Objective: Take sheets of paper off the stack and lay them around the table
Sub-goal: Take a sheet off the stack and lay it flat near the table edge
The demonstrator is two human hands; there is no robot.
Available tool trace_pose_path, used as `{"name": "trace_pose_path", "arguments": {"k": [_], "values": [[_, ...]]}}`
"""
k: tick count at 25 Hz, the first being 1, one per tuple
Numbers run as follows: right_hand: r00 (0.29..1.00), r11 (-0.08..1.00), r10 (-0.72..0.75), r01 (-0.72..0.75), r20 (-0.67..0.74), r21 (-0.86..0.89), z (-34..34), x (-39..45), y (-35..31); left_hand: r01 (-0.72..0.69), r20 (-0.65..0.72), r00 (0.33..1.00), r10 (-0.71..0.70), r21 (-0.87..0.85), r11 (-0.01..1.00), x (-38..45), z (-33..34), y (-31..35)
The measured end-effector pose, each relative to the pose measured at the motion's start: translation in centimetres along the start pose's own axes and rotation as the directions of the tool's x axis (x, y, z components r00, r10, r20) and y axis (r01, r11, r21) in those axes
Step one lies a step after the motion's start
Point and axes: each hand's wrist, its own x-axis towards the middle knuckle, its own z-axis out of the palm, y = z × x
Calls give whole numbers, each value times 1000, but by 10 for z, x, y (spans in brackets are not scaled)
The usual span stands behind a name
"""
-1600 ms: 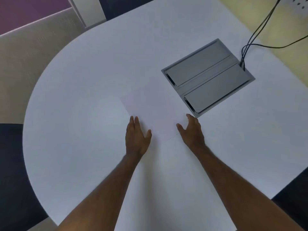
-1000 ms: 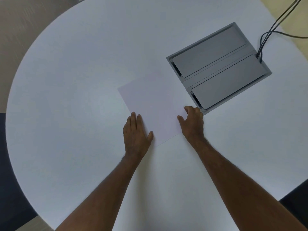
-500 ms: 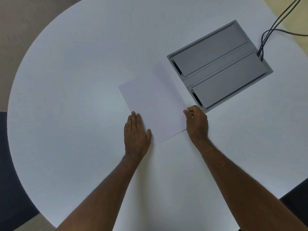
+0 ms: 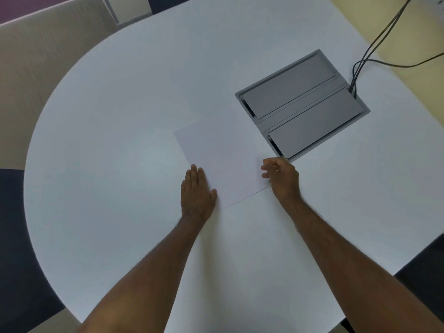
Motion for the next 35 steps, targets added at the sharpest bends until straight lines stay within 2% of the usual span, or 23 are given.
{"name": "trace_pose_path", "arguments": {"k": [1, 3, 6, 8, 12, 15, 20, 24, 27, 29, 30, 31, 32, 33, 34, 35], "values": [[1000, 1000, 26, -26, -5, -1, 0, -1, 0, -2, 1, 1000, 2, 13, 1000, 0, 0, 1], [999, 991, 19, -23, -32, -135, 0, 0, 6, 4, -9, 1000, -4, 25, 1000, 0, 3, 2], [998, 922, 27, 0, 63, -386, 4, 10, 22, -2, -32, 999, 3, 33, 999, 1, 13, -1], [996, 874, 38, 9, 86, -486, 11, 15, 26, -19, -46, 999, 20, 30, 999, 3, 19, -6], [1000, 936, 7, -7, -3, -353, 22, 19, 25, -49, -40, 998, 49, 18, 999, 5, 22, -14], [998, 947, 0, -22, -70, -320, 24, 17, 23, -60, -49, 997, 60, -2, 998, 5, 23, -14], [989, 967, -74, 40, -127, -252, 19, 8, 21, -63, -97, 994, 59, -34, 997, 4, 25, -15], [988, 981, -105, 84, -113, -173, 1, -4, 14, -86, -94, 992, 80, -65, 994, 4, 22, -17], [993, 998, -45, 39, -110, -54, -20, -19, 10, -91, -98, 992, 74, -183, 979, 0, 13, -14], [997, 999, 0, 3, -78, 42, -37, -33, 9, -51, -138, 990, 8, -310, 949, -7, 2, -5], [998, 995, 23, -18, -51, 97, -47, -40, 9, -29, -165, 985, -42, -404, 914, -9, -5, 3], [999, 989, 45, -40, -28, 142, -59, -49, 10, -1, -153, 983, -102, -557, 831, -13, -12, 12], [998, 984, 59, -56, -12, 168, -71, -56, 12, 39, -96, 982, -160, -736, 676, -16, -17, 24], [998, 981, 70, -68, -2, 183, -84, -61, 14, 94, 1, 981, -196, -878, 469, -19, -22, 36], [997, 977, 80, -79, 3, 197, -97, -67, 17, 158, 105, 973, -204, -952, 263, -23, -25, 47], [996, 974, 88, -88, 7, 208, -110, -71, 21, 210, 190, 966, -177, -973, 100, -28, -28, 57]]}}
